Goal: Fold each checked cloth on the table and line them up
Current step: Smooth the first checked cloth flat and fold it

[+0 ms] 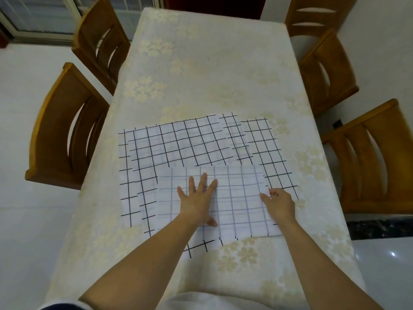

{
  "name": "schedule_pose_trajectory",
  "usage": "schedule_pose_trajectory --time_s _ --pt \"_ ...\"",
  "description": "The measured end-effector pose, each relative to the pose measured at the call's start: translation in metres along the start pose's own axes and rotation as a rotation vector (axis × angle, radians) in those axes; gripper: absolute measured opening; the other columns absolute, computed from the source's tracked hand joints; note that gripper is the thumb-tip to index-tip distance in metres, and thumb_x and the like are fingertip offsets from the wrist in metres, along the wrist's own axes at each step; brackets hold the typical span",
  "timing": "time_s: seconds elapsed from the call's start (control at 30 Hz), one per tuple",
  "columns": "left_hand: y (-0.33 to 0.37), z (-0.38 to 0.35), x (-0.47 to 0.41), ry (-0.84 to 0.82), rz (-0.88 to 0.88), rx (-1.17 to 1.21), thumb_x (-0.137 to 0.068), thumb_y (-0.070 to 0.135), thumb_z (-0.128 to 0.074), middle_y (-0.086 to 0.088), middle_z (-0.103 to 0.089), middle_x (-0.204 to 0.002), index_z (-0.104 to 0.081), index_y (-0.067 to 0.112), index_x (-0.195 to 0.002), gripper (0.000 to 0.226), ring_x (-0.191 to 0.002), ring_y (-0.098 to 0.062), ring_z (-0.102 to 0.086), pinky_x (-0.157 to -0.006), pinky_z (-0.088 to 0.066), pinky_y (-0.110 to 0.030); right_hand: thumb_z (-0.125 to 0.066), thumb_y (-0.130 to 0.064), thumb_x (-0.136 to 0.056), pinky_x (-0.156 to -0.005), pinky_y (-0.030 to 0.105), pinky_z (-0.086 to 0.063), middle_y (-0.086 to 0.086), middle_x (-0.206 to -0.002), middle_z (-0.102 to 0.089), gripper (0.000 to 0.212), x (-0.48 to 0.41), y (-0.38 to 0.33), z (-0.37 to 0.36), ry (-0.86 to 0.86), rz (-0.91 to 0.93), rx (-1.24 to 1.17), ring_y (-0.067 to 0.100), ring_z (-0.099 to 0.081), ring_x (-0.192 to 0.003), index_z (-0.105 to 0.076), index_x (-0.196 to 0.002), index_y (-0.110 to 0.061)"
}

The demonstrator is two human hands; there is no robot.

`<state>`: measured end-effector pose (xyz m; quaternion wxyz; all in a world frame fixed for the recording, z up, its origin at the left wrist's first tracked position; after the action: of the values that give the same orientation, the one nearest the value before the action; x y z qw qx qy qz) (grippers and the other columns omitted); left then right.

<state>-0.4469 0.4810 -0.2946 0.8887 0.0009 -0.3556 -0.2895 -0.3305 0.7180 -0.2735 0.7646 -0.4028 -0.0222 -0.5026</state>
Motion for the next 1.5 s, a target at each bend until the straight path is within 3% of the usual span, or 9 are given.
schedule_pose_trajectory --time_s 0.13,0.3,0.5,0.6,0.7,0.8,1.07,1.3,1.5 --pt "0.001 0.001 -0.003 -0.015 0.016 0.009 -0.065 0.058 -0.087 0.003 0.040 -0.159 0.024 0.038 -0.155 0.144 -0.149 -0.041 0.027 -0.113 0.000 -0.077 -0.071 -0.024 -0.090 -0.073 0.028 -0.049 0.002 -0.084 -0.067 0.023 0.018 -0.007 0.004 0.015 0.097 0.026 0.019 -0.060 -0.078 -0.069 -0.100 -0.003" --pt "0.001 0.003 -0.005 -0.020 0.023 -0.028 -0.062 0.063 -0.086 0.001 0.040 -0.159 0.027 0.035 -0.154 0.148 -0.149 -0.042 0.026 -0.113 -0.002 -0.077 -0.069 -0.017 -0.092 -0.080 0.024 -0.047 0.006 -0.095 -0.071 0.021 0.035 -0.013 0.004 -0.010 0.200 0.111 0.019 -0.064 -0.090 -0.072 -0.105 0.000" --pt "-0.001 0.013 -0.002 0.145 -0.049 0.034 -0.067 0.072 -0.077 -0.001 0.020 -0.167 0.012 0.025 -0.160 0.136 -0.153 -0.035 0.019 -0.124 0.004 -0.055 -0.061 -0.019 -0.097 -0.089 0.039 -0.050 0.019 -0.107 -0.070 0.033 0.028 -0.004 0.006 -0.068 0.132 0.102 0.034 -0.064 -0.106 -0.064 -0.109 0.012" --pt "0.001 0.020 -0.004 0.186 -0.089 0.038 -0.074 0.069 -0.074 0.000 0.017 -0.168 0.008 0.025 -0.160 0.127 -0.153 -0.033 0.017 -0.125 0.004 -0.053 -0.062 -0.027 -0.096 -0.080 0.036 -0.050 0.004 -0.103 -0.067 0.032 0.022 0.010 0.006 -0.084 0.024 0.022 0.025 -0.062 -0.092 -0.067 -0.117 -0.003" --pt "0.000 0.021 -0.010 0.155 -0.104 0.007 -0.076 0.064 -0.075 0.000 0.018 -0.168 0.009 0.028 -0.160 0.124 -0.153 -0.033 0.018 -0.124 0.002 -0.056 -0.062 -0.031 -0.095 -0.070 0.029 -0.045 0.001 -0.079 -0.065 0.020 0.019 0.019 0.004 -0.088 -0.013 -0.011 0.025 -0.060 -0.082 -0.070 -0.087 -0.014" --pt "-0.007 0.013 -0.014 0.113 -0.087 0.025 -0.074 0.067 -0.075 0.003 0.024 -0.166 0.013 0.032 -0.159 0.128 -0.152 -0.033 0.022 -0.121 0.004 -0.063 -0.067 -0.030 -0.093 -0.077 0.029 -0.048 -0.003 -0.090 -0.069 0.014 0.027 0.016 0.003 -0.096 -0.004 -0.037 0.019 -0.063 -0.090 -0.071 -0.091 -0.017" --pt "-0.011 0.010 -0.019 0.076 -0.068 0.036 -0.068 0.071 -0.077 0.004 0.032 -0.163 0.024 0.027 -0.156 0.141 -0.151 -0.031 0.025 -0.121 0.005 -0.063 -0.060 -0.028 -0.097 -0.048 0.019 -0.034 -0.002 -0.056 -0.044 0.036 0.073 -0.044 0.026 0.033 0.361 0.126 0.013 -0.040 -0.052 -0.050 -0.068 -0.011" --pt "-0.006 0.017 -0.022 0.018 -0.045 0.055 -0.064 0.059 -0.087 0.003 0.032 -0.163 0.020 0.030 -0.157 0.145 -0.152 -0.034 0.023 -0.120 0.003 -0.067 -0.054 -0.031 -0.100 -0.048 0.019 -0.035 -0.005 -0.061 -0.049 0.024 0.102 -0.081 0.013 -0.050 0.499 0.157 0.014 -0.045 -0.054 -0.053 -0.079 -0.019" --pt "-0.025 0.026 -0.011 0.144 -0.062 0.122 -0.065 0.082 -0.069 0.002 0.029 -0.164 0.016 0.027 -0.159 0.138 -0.151 -0.033 0.025 -0.122 0.010 -0.058 -0.049 -0.031 -0.102 -0.061 0.016 -0.050 -0.002 -0.080 -0.069 0.038 0.113 -0.094 -0.006 -0.107 0.539 0.177 0.005 -0.063 -0.071 -0.054 -0.138 -0.020"
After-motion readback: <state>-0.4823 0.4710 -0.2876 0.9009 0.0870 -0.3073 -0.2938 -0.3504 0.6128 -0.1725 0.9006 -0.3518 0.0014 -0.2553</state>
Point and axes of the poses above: each hand's wrist, its own x-axis away from the middle knuckle, its own z-axis out of the back of the hand, y = z × x, the point moved 7 cm from there along -x, towards the middle knuckle
